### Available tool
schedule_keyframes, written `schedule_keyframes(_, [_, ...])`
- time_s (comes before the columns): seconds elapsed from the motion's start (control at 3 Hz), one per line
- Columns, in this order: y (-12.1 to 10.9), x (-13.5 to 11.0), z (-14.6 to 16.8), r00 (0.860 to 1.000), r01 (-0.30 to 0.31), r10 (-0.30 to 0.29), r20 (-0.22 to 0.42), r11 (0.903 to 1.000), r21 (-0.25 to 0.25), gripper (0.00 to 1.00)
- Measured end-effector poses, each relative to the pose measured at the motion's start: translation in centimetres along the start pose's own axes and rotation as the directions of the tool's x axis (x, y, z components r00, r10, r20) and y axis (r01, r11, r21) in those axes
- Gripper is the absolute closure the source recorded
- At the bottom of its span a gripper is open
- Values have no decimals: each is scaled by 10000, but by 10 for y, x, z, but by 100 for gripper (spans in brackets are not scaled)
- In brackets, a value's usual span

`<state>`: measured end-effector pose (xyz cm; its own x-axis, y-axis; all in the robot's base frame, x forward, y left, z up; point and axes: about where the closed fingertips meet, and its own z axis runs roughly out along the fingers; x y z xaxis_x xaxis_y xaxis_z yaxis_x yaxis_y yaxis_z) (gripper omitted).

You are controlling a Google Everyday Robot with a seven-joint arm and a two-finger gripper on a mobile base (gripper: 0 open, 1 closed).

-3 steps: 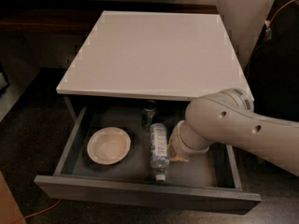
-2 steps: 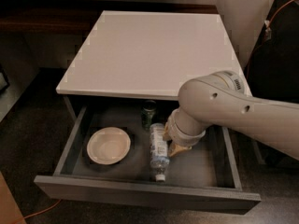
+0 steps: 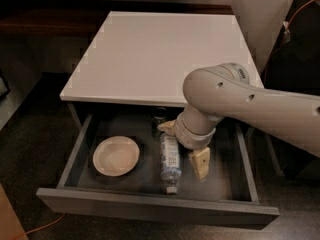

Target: Pick blue plastic bottle from top drawer and place on counter

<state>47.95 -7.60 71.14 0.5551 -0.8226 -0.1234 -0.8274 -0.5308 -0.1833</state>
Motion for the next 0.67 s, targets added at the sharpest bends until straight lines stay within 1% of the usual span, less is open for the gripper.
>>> schedule_keyframes(0.33, [0,3,19,9749,2227,-2225,109,9732,-573,0])
schedule_keyframes(0.67, [-2,7,37,9362,3509,-3510,159,9313,-979,0])
